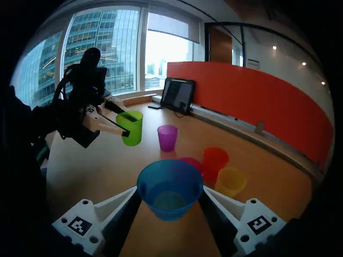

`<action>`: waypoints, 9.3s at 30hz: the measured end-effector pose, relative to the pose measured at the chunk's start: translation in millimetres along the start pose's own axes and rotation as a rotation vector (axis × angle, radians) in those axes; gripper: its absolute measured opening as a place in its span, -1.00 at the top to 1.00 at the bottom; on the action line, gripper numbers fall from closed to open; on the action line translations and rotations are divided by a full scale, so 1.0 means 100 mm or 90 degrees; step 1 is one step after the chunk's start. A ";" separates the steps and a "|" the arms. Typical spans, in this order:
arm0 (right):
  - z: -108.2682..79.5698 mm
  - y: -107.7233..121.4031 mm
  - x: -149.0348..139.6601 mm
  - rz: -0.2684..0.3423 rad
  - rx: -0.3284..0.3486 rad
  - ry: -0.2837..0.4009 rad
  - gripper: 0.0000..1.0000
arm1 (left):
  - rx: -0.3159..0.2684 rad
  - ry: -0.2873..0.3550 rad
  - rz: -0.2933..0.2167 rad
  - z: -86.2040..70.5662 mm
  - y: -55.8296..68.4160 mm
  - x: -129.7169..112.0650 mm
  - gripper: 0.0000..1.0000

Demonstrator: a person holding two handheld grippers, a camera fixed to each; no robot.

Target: Pour water

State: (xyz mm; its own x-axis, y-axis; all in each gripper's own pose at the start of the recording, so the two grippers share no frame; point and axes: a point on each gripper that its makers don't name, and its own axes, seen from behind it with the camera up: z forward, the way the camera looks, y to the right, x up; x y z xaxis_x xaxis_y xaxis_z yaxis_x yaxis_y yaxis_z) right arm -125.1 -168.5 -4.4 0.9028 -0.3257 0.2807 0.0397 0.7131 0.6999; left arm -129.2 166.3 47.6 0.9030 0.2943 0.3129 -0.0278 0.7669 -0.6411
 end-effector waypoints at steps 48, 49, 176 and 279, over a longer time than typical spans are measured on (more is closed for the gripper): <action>-0.46 0.01 1.48 -0.049 -0.026 0.199 -0.79 | -0.042 0.228 0.015 -0.77 0.64 1.07 -0.73; -0.47 0.01 1.50 -0.052 -0.026 0.200 -0.79 | -0.043 0.230 0.016 -0.77 0.65 1.08 -0.73; -0.60 0.02 3.36 -0.844 -0.233 0.249 -0.79 | -0.123 0.246 0.029 -0.59 1.20 1.19 -0.72; -0.49 -0.30 2.89 -0.108 0.023 0.259 -0.79 | -0.086 0.250 0.036 -0.62 1.07 1.24 -0.72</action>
State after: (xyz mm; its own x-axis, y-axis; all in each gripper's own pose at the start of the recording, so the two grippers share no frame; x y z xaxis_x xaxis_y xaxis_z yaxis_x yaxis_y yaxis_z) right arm 155.9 -254.3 23.7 0.9801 -0.1601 -0.1174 0.1939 0.6455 0.7387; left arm 6.5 249.5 -25.6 0.9972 0.0741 -0.0001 -0.0496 0.6659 -0.7444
